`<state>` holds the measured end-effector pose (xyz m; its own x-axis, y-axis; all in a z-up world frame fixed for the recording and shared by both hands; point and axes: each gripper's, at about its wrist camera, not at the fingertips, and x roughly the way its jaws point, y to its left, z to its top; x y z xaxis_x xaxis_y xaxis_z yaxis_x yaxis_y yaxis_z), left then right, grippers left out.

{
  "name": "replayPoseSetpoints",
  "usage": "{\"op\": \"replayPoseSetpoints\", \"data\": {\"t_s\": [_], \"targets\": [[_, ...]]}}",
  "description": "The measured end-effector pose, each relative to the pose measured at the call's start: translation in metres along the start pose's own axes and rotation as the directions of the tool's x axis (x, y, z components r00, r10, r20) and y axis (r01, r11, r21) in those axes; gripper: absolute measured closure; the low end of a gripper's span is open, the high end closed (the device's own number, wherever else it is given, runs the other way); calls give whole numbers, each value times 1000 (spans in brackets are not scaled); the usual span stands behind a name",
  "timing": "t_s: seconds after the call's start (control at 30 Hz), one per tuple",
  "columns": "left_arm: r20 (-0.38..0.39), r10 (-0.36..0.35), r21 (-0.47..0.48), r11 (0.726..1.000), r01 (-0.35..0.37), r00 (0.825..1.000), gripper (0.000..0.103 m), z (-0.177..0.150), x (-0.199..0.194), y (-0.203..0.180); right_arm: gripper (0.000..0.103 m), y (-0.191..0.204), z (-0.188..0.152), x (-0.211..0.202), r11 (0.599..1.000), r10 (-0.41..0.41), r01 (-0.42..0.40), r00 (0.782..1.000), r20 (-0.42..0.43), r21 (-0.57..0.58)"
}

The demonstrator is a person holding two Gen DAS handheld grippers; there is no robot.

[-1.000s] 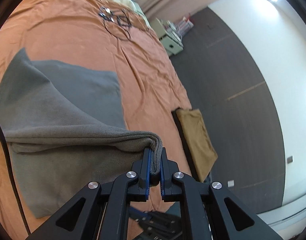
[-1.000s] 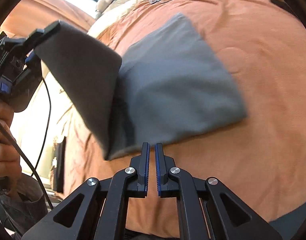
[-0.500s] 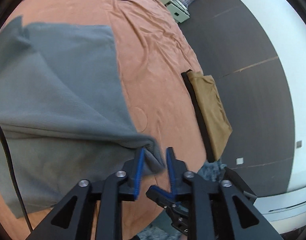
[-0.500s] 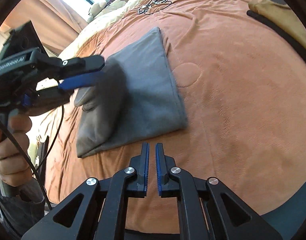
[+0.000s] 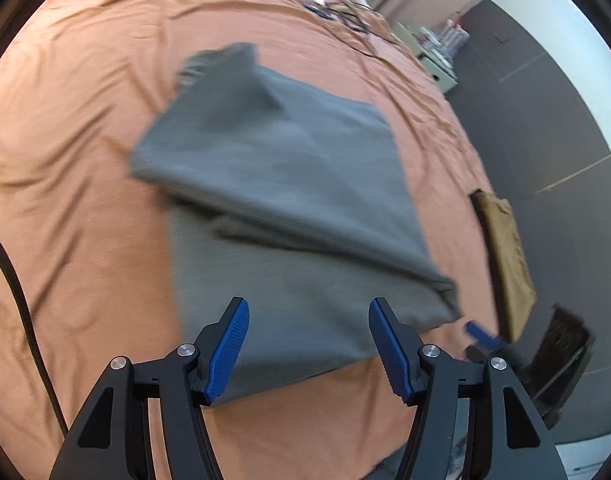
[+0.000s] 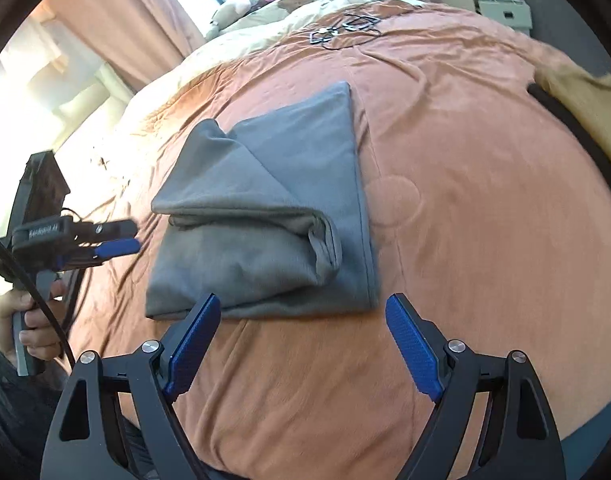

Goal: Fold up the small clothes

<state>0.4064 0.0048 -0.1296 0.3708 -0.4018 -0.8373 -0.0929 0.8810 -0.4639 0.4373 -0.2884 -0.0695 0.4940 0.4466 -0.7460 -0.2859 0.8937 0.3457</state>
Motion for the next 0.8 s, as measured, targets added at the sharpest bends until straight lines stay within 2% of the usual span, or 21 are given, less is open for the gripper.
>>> {"op": "replayPoseSetpoints", "data": {"t_s": [0.1,0.17,0.37,0.53,0.67,0.77,0.8], "targets": [[-1,47,-7,999,-47,999,40,-6,-4,17,48,3,12,11,999,-31,30,999,-33,-43],[0,71,-19,997,-71,997,40,-10,-5,29,55,6,21,18,996,-57,53,997,-56,-73],[-20,127,-37,991,-127,992,40,-22,5,49,62,24,45,36,974,-144,124,985,-96,-191],[-50,140,-42,989,-142,989,41,-33,21,56,70,43,58,60,930,-245,196,961,-130,-310],[-65,164,-42,985,-167,984,41,-38,31,60,72,59,64,79,898,-280,199,946,-161,-393],[-60,173,-38,984,-176,983,41,-39,33,60,72,77,64,90,852,-315,203,935,-164,-482],[-60,176,-36,983,-178,983,41,-39,33,59,72,87,63,95,817,-340,210,928,-154,-537]]}}
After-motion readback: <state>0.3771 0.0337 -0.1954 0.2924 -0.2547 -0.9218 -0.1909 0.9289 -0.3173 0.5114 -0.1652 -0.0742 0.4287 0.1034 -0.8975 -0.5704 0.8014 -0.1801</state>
